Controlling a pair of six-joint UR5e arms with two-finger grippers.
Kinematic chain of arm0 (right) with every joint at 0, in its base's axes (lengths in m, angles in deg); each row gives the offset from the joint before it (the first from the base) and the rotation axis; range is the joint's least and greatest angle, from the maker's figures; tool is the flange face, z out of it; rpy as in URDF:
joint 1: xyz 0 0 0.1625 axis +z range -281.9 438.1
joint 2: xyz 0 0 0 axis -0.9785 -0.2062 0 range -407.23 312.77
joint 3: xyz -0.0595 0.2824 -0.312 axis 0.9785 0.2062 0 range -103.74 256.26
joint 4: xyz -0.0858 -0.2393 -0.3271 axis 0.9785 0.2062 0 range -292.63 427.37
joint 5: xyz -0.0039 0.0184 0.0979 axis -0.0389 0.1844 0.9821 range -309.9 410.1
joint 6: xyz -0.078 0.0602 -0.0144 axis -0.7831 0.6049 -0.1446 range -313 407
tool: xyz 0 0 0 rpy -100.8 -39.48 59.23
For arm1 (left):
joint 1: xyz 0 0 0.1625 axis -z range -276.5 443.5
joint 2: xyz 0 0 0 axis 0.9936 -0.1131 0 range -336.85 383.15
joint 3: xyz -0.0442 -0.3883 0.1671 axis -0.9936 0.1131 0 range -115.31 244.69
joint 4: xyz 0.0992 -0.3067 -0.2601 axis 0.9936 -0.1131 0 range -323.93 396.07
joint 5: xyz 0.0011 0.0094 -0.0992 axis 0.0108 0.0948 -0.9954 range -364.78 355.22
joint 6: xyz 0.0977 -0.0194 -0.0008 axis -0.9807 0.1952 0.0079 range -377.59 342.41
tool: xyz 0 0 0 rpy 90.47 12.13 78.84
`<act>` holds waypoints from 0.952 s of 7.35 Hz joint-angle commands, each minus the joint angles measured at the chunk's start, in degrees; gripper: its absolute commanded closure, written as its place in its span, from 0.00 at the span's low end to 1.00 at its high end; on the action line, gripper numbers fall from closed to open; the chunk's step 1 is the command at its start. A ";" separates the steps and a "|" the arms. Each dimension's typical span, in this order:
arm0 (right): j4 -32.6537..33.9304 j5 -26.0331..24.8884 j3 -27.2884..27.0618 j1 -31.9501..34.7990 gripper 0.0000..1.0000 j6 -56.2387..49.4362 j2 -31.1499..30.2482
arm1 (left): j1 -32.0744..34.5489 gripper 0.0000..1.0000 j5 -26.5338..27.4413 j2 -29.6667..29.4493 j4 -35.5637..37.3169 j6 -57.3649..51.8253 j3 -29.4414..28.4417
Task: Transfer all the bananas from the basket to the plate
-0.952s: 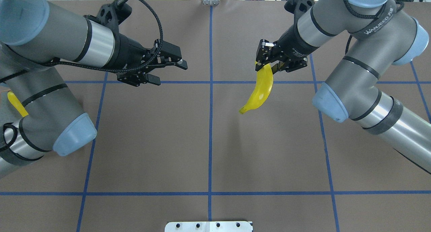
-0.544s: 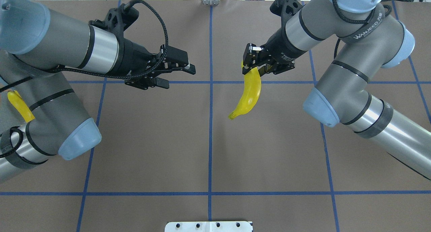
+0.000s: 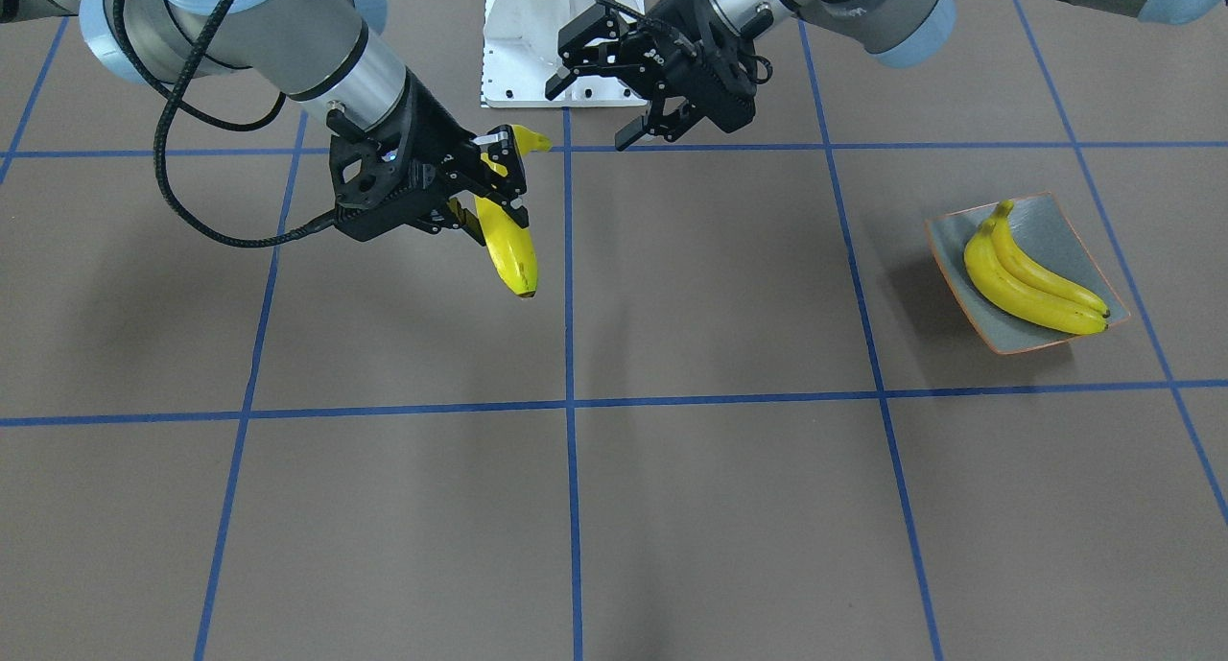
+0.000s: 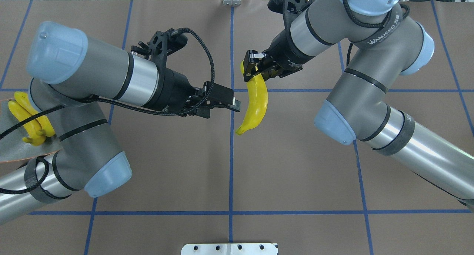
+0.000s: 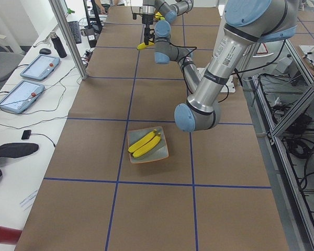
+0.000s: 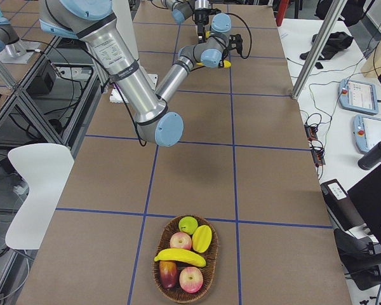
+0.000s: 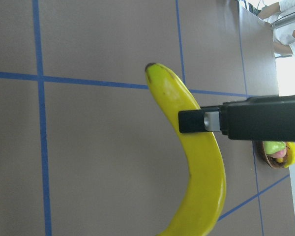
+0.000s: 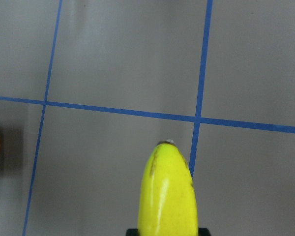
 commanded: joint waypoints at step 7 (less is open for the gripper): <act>0.11 1.54 -0.52 -0.89 1.00 -0.11 0.99 | -1.10 0.00 0.99 -5.04 -0.24 -3.62 -5.55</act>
